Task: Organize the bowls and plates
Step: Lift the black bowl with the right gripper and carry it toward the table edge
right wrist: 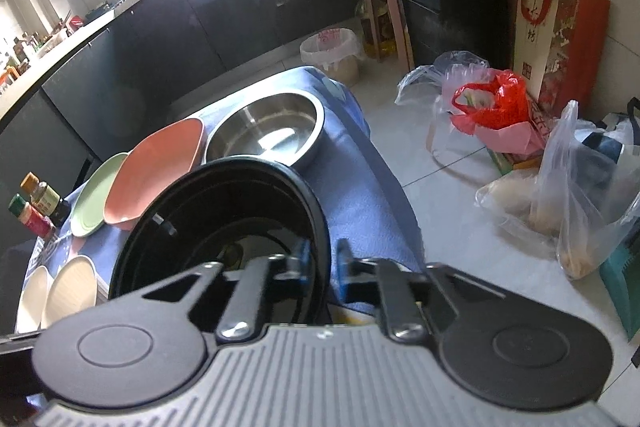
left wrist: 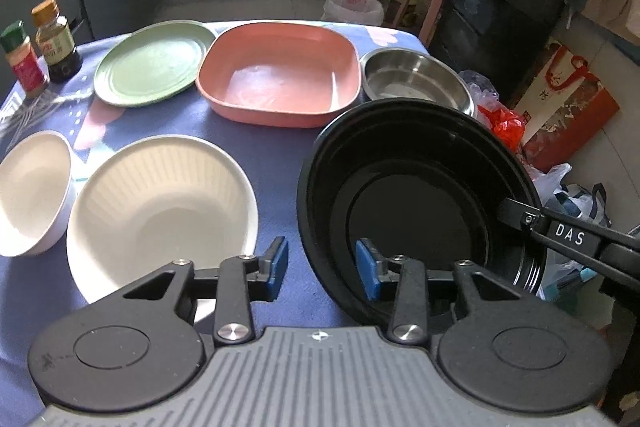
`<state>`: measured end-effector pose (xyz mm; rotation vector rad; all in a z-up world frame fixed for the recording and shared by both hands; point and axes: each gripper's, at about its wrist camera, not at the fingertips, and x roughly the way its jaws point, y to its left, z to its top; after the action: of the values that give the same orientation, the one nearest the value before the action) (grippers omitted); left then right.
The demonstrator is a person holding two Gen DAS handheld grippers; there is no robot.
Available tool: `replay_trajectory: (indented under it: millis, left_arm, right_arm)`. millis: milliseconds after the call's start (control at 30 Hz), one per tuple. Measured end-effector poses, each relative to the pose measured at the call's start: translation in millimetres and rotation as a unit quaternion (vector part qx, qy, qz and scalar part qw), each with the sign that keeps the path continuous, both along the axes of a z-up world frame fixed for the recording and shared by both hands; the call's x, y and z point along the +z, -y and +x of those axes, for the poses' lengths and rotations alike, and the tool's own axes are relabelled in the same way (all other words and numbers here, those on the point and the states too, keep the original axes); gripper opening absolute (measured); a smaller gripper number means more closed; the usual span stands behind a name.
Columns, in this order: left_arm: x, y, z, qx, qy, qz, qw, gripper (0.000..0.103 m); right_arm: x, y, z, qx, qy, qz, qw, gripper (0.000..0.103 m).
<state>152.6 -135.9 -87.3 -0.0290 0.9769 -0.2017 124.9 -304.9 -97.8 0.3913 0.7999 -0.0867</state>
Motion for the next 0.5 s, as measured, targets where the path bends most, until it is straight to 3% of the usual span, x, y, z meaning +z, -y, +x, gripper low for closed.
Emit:
replay_trajectory:
  millis: [67,100,133,233,267,300,433,500]
  left_arm:
    - [1.3,2.2,-3.3,-0.007,0.010,0.006,0.9999,0.023]
    - [2.3,2.5,-5.1,-0.008,0.015,0.008,0.9998,0.022]
    - [3.8,2.7,-6.5,-0.008,0.020,0.008,0.9997,0.022]
    - [10.1,1.1,-10.7,-0.008,0.038,0.008,0.9992,0.022]
    - [12.4,0.2,-11.9,-0.008,0.042,0.007,0.9991,0.022]
    - [14.9,-1.2,-13.5,-0.008,0.045,0.005,0.9989,0.022]
    - [25.8,-8.8,-24.1,-0.009,0.061,0.001,0.9981,0.022]
    - [30.2,-13.3,-29.9,-0.009,0.066,-0.001,0.9978,0.022]
  right_arm:
    - [2.6,-1.9,-0.7,0.001,0.004,-0.010,1.000,0.036]
    - [4.6,-3.7,-2.8,0.002,0.005,-0.017,1.000,0.042]
    - [6.0,-4.7,-3.7,0.002,0.007,-0.022,1.000,0.059]
    - [10.9,-5.0,-9.2,0.004,0.012,-0.023,1.000,0.080]
    - [12.9,-5.6,-11.3,0.004,0.014,-0.024,1.000,0.080]
    - [15.2,-6.5,-13.7,0.004,0.017,-0.026,1.000,0.087]
    - [25.0,-12.1,-21.8,0.009,0.026,-0.037,0.999,0.083]
    - [31.1,-15.7,-27.6,0.012,0.033,-0.044,0.998,0.087]
